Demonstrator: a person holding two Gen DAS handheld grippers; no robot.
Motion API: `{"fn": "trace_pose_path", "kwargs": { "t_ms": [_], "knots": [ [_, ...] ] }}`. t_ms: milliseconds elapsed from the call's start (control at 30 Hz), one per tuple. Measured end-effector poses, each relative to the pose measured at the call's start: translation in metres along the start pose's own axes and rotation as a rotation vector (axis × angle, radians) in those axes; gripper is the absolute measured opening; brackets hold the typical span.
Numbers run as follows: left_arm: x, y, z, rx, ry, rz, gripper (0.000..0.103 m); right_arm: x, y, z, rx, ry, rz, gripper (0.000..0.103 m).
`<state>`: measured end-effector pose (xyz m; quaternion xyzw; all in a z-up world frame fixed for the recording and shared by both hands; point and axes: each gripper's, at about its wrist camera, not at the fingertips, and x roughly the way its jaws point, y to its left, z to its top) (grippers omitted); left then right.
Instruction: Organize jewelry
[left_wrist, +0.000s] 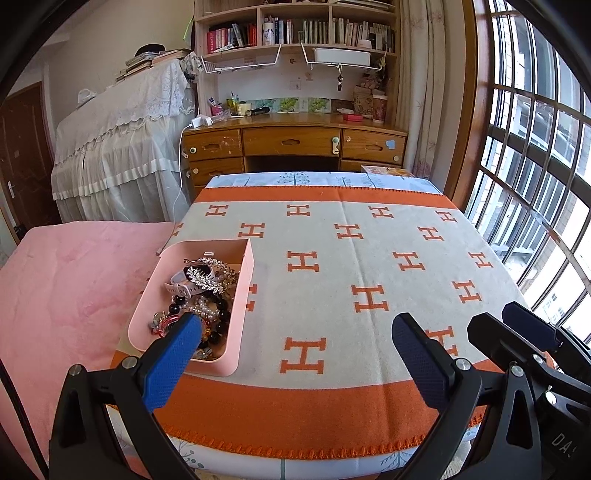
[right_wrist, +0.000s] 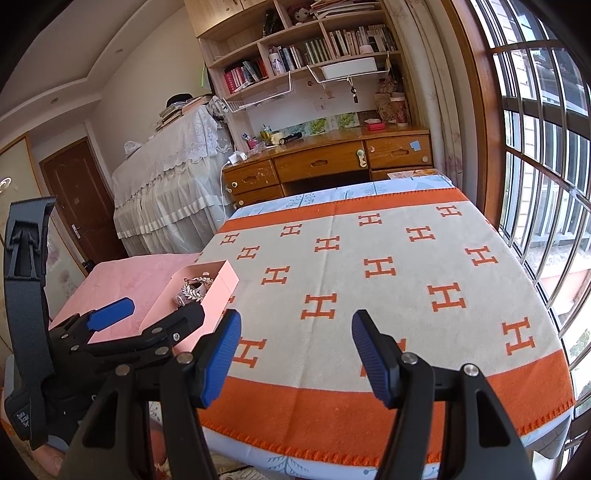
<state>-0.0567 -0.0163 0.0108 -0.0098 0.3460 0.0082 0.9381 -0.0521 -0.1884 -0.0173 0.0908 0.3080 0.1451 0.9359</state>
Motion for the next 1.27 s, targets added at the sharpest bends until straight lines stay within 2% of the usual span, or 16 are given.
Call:
{"fn": "trace_pose_path", "kwargs": {
  "t_ms": [1267],
  "knots": [
    [0.0024, 0.001, -0.0029, 0.003, 0.016, 0.005, 0.102, 0.0049, -0.0045, -0.0084, 0.009, 0.011, 0.003, 0.063]
  ]
}}
